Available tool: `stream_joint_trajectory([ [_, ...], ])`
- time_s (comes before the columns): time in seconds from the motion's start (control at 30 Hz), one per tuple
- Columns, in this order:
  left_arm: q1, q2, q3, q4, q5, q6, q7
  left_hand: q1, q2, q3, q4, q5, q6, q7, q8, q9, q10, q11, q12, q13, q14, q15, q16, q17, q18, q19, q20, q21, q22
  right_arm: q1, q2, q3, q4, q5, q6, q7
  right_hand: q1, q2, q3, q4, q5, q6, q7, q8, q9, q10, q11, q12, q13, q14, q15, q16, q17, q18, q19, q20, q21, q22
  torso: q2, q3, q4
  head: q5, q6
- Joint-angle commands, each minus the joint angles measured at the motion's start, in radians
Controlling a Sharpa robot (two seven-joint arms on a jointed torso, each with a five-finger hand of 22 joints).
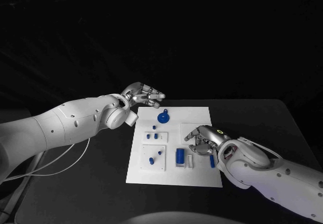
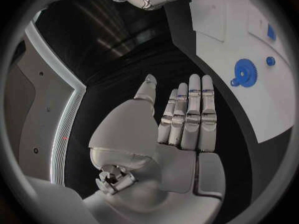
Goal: Assemble the parts on the task board
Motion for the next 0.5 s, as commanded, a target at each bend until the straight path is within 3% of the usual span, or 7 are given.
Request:
stream_joint_trajectory([
  [0.03, 0.000, 0.002, 0.000, 0.001, -0.004, 0.015, 0.007, -0.008, -0.001, 0.001, 0.007, -0.004, -0.007, 0.000, 0.000, 0.001, -0.007, -0.002, -0.004, 0.001, -0.004, 0.003, -0.002, 0.002, -0.001, 0.000, 0.005, 0.005, -0.002, -0.006, 0.006, 0.000, -0.005, -0.071, -0.015, 0.062, -0.016, 0.005, 0.034, -0.001, 0.042, -0.015, -0.003, -0.002, -0.001, 0.001, -0.014, 0.002, -0.001, 0.001, -0.011, 0.004, -0.001, 0.003, 0.039, -0.012, 0.009, 0.076, 0.000, -0.0001, 0.0011, 0.001, -0.002],
  [0.13, 0.000, 0.002, 0.000, 0.000, -0.004, 0.016, 0.007, -0.008, -0.001, 0.001, 0.007, -0.004, -0.007, 0.000, 0.000, 0.001, -0.007, -0.002, -0.004, 0.001, -0.004, 0.003, -0.002, 0.002, -0.001, 0.000, 0.005, 0.005, -0.002, -0.011, 0.011, 0.000, -0.011, -0.071, 0.003, 0.066, -0.051, 0.010, 0.117, -0.007, 0.091, -0.022, -0.006, -0.002, -0.001, 0.000, -0.019, 0.001, 0.002, 0.000, -0.016, 0.005, 0.001, 0.000, 0.034, -0.019, 0.025, 0.077, 0.000, -0.0003, 0.0020, 0.000, -0.002],
  [0.23, 0.000, 0.002, 0.000, 0.000, -0.004, 0.016, 0.007, -0.008, -0.001, 0.001, 0.007, -0.004, -0.007, 0.000, 0.000, 0.001, -0.007, -0.002, -0.004, 0.001, -0.004, 0.003, -0.002, 0.002, -0.001, 0.000, 0.005, 0.005, -0.002, -0.016, 0.019, 0.000, -0.019, -0.071, 0.028, 0.066, -0.094, 0.025, 0.203, -0.022, 0.089, -0.032, -0.012, -0.002, -0.002, 0.001, -0.024, 0.002, 0.006, 0.000, -0.021, 0.006, 0.004, -0.001, 0.024, -0.024, 0.051, 0.077, 0.000, -0.0009, 0.0016, 0.001, -0.003],
  [0.5, 0.000, 0.003, 0.000, -0.001, -0.004, 0.016, 0.007, -0.008, -0.001, 0.001, 0.007, -0.004, -0.007, 0.000, 0.000, 0.001, -0.007, -0.002, -0.004, 0.001, -0.004, 0.003, -0.002, 0.002, -0.001, 0.000, 0.005, 0.005, -0.002, -0.026, 0.037, 0.000, -0.040, -0.070, 0.096, 0.056, -0.140, 0.056, 0.264, -0.056, 0.083, -0.024, -0.013, -0.002, -0.001, 0.001, -0.024, 0.011, 0.016, 0.000, -0.021, 0.010, 0.010, 0.002, 0.009, -0.024, 0.091, 0.077, 0.000, -0.0016, 0.0019, 0.002, -0.006],
])
